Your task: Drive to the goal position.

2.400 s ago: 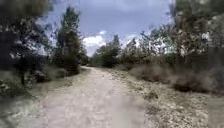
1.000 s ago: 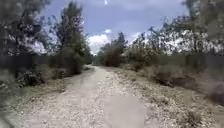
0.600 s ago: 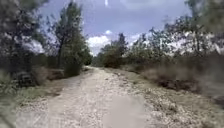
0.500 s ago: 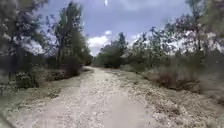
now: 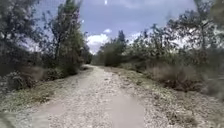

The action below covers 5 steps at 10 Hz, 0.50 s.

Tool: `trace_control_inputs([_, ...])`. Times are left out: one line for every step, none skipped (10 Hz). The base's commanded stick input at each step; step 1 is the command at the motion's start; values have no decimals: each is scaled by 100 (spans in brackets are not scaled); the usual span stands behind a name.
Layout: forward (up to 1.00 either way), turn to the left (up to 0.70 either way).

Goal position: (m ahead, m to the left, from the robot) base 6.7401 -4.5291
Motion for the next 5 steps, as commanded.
trace_control_inputs([50,1])
trace_control_inputs([50,1])
trace_control_inputs([50,1])
trace_control_inputs([50,1])
trace_control_inputs([50,1])
